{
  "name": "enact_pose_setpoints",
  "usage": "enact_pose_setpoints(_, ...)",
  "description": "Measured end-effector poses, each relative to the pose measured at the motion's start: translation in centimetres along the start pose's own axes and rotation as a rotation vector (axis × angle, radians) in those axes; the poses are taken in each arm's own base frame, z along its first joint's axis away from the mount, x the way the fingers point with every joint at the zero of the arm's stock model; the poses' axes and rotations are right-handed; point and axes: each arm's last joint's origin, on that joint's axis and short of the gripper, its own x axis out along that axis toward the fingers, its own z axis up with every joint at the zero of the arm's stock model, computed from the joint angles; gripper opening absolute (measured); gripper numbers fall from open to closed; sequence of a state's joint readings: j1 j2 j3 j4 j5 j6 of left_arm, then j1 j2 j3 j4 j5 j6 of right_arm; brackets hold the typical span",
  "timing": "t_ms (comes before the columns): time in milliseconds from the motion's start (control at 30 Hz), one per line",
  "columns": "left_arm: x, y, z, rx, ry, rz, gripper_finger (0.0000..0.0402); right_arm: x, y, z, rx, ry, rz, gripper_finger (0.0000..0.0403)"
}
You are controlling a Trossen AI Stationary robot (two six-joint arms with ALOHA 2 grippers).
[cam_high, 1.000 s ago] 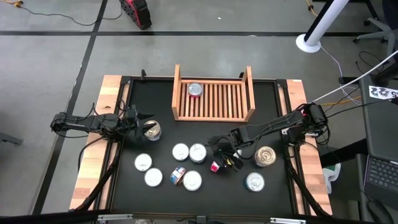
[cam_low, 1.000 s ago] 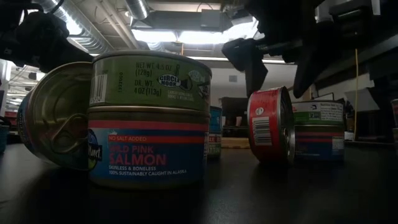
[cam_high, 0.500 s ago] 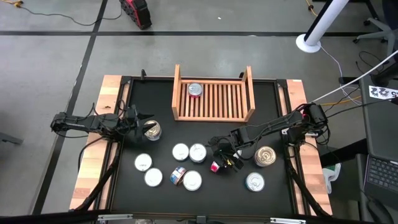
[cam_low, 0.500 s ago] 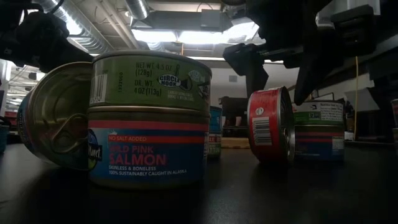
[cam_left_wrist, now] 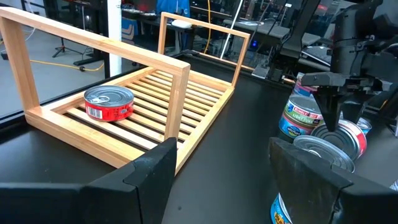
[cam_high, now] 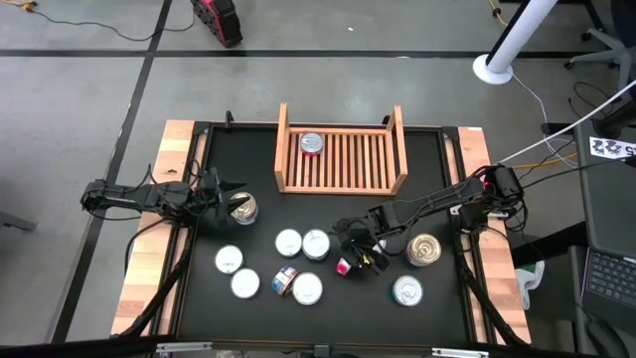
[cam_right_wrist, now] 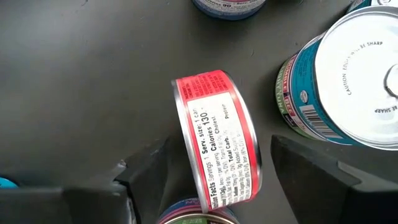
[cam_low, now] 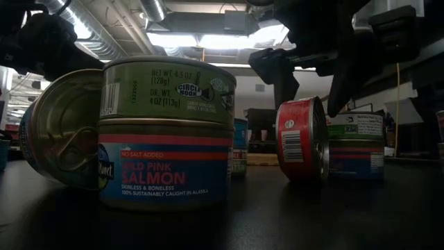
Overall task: Stack canned seafood by type on shelf
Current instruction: Stack the red tuna can on top of the other red tuna can on the shelf
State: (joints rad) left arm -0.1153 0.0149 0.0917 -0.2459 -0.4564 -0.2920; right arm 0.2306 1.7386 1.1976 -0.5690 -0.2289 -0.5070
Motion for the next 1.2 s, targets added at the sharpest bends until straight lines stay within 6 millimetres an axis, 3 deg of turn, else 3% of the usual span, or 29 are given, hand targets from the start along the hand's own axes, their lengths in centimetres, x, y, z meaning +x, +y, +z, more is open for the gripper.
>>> enact_pose_setpoints(433, 0.0, 0.0, 0.0, 0.0, 0.0, 0.001, 0.0249, 0.0, -0.1, 0.1, -0.002, -0.012, -0.008, 0.0141)
enact_pose_setpoints(633, 0.0, 0.0, 0.0, 0.0, 0.0, 0.0, 0.0249, -0.7, -0.6, 1.0, -0.007, -0.027, -0.047, 0.0124)
enact_pose_setpoints(933, 0.0, 0.0, 0.0, 0.0, 0.0, 0.0, 0.0249, -5.1, -3.7, 2.9, 0.049, -0.068, -0.107, 0.0123)
enact_pose_setpoints(1200, 0.0, 0.0, 0.0, 0.0, 0.0, 0.0, 0.0249, -9.9, -9.0, 1.9, 0.121, -0.124, -0.245, 0.0126)
